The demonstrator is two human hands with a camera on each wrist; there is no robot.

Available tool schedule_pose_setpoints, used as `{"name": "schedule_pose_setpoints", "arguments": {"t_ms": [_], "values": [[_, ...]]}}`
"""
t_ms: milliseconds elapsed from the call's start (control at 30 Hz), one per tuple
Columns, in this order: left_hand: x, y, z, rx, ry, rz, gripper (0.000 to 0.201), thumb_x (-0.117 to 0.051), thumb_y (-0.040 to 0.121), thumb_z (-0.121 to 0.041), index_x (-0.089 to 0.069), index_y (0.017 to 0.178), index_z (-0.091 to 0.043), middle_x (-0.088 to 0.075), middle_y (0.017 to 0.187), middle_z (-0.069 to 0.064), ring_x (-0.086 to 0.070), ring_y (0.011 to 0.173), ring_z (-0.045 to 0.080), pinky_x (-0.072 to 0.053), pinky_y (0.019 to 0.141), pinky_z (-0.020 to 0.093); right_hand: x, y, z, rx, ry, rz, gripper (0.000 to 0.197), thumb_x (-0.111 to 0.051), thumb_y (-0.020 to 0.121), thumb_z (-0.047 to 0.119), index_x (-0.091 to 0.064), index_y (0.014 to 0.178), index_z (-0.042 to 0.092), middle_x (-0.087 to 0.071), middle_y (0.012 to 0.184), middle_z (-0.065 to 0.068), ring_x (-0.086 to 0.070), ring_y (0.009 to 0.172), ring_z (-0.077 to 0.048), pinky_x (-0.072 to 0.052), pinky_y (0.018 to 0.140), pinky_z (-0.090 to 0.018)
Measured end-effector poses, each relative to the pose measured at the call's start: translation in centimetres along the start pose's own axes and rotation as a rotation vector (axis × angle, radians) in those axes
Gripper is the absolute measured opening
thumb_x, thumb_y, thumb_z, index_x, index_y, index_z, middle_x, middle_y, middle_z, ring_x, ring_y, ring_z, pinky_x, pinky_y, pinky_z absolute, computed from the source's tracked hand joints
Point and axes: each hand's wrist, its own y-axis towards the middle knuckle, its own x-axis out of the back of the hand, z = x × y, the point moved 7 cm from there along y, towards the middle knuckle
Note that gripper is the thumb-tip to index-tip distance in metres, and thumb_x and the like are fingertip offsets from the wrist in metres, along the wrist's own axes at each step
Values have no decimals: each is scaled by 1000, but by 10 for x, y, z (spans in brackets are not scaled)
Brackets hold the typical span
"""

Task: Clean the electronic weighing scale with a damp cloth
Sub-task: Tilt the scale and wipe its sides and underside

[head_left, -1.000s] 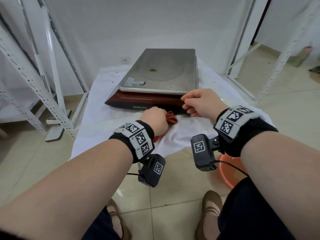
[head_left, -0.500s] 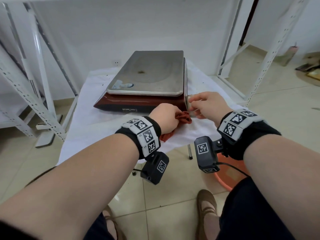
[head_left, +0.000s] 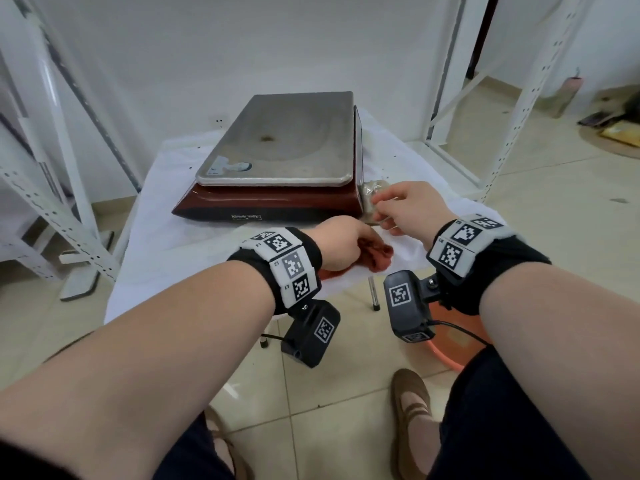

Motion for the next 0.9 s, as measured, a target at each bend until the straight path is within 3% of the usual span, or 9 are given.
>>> {"name": "schedule_pose_setpoints", "arguments": {"t_ms": [100, 233, 300, 367, 467, 600, 667, 733, 900], "values": [[-4, -13, 1, 92, -76, 116, 44, -32, 86, 21, -61, 112, 1, -61, 69, -4, -53, 37, -7, -34, 37, 4, 1, -5, 3, 5, -18, -1, 23, -52, 81, 2, -65, 77, 20, -65, 68, -3, -55, 56, -14, -51, 61, -27], [-7, -33, 14, 150, 37, 299, 42, -44, 84, 13, -68, 106, -14, -66, 69, -11, -59, 52, -5, -48, 58, 13, -1, -11, 10, 6, -26, 9, 23, -52, 83, 2, -63, 74, 20, -63, 67, -3, -53, 55, -14, -48, 57, -24], [4, -40, 19, 187, -14, 207, 43, -44, 86, 11, -67, 106, -19, -65, 65, -15, -59, 51, -4, -49, 55, 16, -4, -13, 16, 15, -25, 10, 25, -52, 83, 2, -62, 71, 21, -63, 66, -3, -54, 54, -13, -48, 57, -24], [26, -45, 18, 157, -33, -7, 43, -42, 88, 8, -65, 111, -20, -61, 60, -17, -55, 44, -7, -44, 44, 10, -8, -16, 24, 43, -28, 13, 25, -52, 84, 2, -63, 71, 21, -64, 67, -3, -55, 54, -13, -48, 57, -24], [38, -50, 15, 125, -130, -180, 38, -39, 92, 6, -62, 113, -16, -57, 44, -12, -46, 28, -5, -33, 31, 9, -10, -21, 34, 83, -71, 29, 26, -53, 84, 2, -64, 71, 23, -66, 69, -2, -58, 57, -13, -51, 61, -26], [32, -36, 3, 67, -155, -243, 31, -42, 94, 3, -64, 115, -4, -71, 93, 4, -50, 35, -11, -32, 36, 1, -3, -26, 39, 112, -116, 24, 24, -53, 82, 2, -66, 75, 21, -64, 66, 1, -59, 57, -12, -53, 63, -24], [27, -27, -2, 59, -98, -266, 29, -45, 94, -1, -67, 111, -8, -70, 92, 1, -59, 51, -9, -37, 45, 2, 2, -27, 35, 105, -137, 5, 26, -53, 80, 2, -64, 70, 24, -63, 63, 1, -59, 59, -15, -53, 65, -26], [19, -15, -1, 67, -59, -249, 29, -47, 93, -2, -69, 110, -12, -71, 99, 1, -67, 78, 9, -45, 59, 8, 7, -26, 29, 88, -145, -10, 28, -54, 79, 2, -62, 66, 26, -63, 64, 0, -60, 62, -16, -53, 67, -28], [0, 6, -6, 91, 122, -130, 31, -49, 93, -8, -62, 120, -17, -67, 112, 1, -63, 102, 18, -45, 77, 22, 18, -22, 14, 65, -148, -42, 27, -58, 77, 4, -62, 67, 28, -66, 72, -1, -64, 75, -19, -55, 81, -34]]}}
